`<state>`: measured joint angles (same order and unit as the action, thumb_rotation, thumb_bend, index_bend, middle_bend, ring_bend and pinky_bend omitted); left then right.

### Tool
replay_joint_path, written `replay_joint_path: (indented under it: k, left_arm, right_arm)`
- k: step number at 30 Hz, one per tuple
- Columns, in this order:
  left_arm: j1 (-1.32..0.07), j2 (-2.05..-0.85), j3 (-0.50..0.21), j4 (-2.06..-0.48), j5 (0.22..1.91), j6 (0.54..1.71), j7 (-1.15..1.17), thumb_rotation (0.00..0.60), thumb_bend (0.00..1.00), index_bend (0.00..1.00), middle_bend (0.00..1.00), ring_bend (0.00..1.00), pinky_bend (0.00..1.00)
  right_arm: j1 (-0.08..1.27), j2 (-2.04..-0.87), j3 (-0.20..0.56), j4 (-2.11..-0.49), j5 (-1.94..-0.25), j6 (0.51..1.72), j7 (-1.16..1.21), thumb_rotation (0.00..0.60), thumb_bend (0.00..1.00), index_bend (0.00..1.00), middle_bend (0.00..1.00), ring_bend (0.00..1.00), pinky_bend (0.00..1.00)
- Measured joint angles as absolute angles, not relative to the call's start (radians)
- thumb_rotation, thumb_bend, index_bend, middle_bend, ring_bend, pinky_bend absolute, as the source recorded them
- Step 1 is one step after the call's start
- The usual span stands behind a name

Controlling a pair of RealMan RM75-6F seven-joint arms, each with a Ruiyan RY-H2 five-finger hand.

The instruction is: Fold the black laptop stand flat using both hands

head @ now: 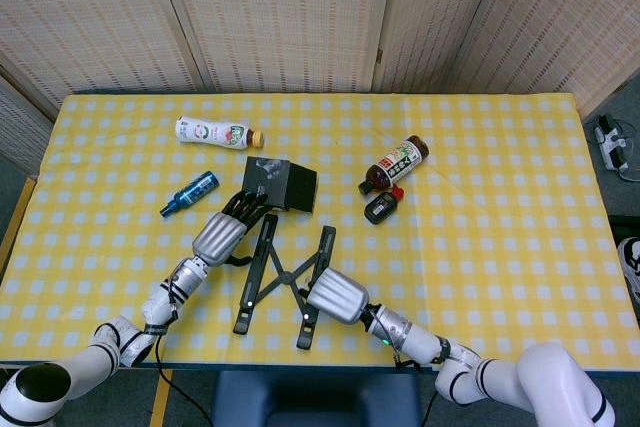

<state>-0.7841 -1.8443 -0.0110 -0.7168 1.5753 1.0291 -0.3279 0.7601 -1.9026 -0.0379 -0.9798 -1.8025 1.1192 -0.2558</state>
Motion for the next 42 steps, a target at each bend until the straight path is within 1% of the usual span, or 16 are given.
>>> replay_joint_path:
  k: [13, 27, 29, 31, 33, 35, 36, 39, 41, 42]
  left_arm:
    - [-0.773, -1.851, -0.003, -0.732, 1.581, 1.050, -0.337, 0.600, 0.18, 0.00, 0.00, 0.00, 0.00]
    - [-0.771, -1.829, 0.000, -0.792, 1.588, 1.059, -0.312, 0.600, 0.18, 0.00, 0.00, 0.00, 0.00]
    - [-0.769, -1.816, -0.003, -0.806, 1.587, 1.070, -0.309, 0.600, 0.18, 0.00, 0.00, 0.00, 0.00]
    - [-0.764, -1.800, -0.007, -0.824, 1.585, 1.083, -0.307, 0.600, 0.18, 0.00, 0.00, 0.00, 0.00]
    - [-0.757, -1.776, -0.012, -0.851, 1.582, 1.097, -0.307, 0.600, 0.18, 0.00, 0.00, 0.00, 0.00]
    - [-0.749, -1.747, -0.018, -0.884, 1.576, 1.109, -0.309, 0.600, 0.18, 0.00, 0.00, 0.00, 0.00]
    - [-0.745, -1.734, -0.020, -0.901, 1.573, 1.114, -0.309, 0.600, 0.18, 0.00, 0.00, 0.00, 0.00]
    - [-0.729, -1.688, -0.030, -0.959, 1.561, 1.133, -0.309, 0.600, 0.18, 0.00, 0.00, 0.00, 0.00]
    - [-0.717, -1.655, -0.038, -0.997, 1.551, 1.145, -0.307, 0.600, 0.18, 0.00, 0.00, 0.00, 0.00]
    - [-0.711, -1.641, -0.040, -1.013, 1.547, 1.150, -0.307, 0.600, 0.18, 0.00, 0.00, 0.00, 0.00]
  right_arm:
    - [0.785, -1.938, -0.031, -0.947, -1.810, 1.129, -0.276, 0.600, 0.34, 0.54, 0.73, 0.82, 0.83]
    - [0.813, -1.976, -0.008, -0.922, -1.798, 1.124, -0.311, 0.600, 0.34, 0.53, 0.72, 0.81, 0.83]
    - [0.812, -1.968, -0.007, -0.936, -1.797, 1.130, -0.310, 0.600, 0.34, 0.47, 0.68, 0.78, 0.83]
    - [0.811, -1.948, -0.005, -0.966, -1.796, 1.138, -0.309, 0.600, 0.34, 0.39, 0.62, 0.73, 0.82]
    - [0.811, -1.917, -0.001, -1.011, -1.793, 1.141, -0.311, 0.600, 0.34, 0.31, 0.56, 0.69, 0.78]
    - [0.813, -1.884, 0.003, -1.060, -1.787, 1.135, -0.313, 0.600, 0.34, 0.23, 0.49, 0.64, 0.72]
    - [0.816, -1.860, 0.007, -1.098, -1.781, 1.126, -0.315, 0.600, 0.34, 0.21, 0.47, 0.63, 0.70]
    - [0.830, -1.793, 0.020, -1.207, -1.753, 1.075, -0.324, 0.600, 0.34, 0.10, 0.36, 0.55, 0.58]
    - [0.842, -1.754, 0.031, -1.273, -1.727, 1.025, -0.334, 0.600, 0.34, 0.02, 0.27, 0.44, 0.45]
    - [0.852, -1.731, 0.037, -1.309, -1.709, 0.987, -0.341, 0.600, 0.34, 0.01, 0.24, 0.41, 0.40]
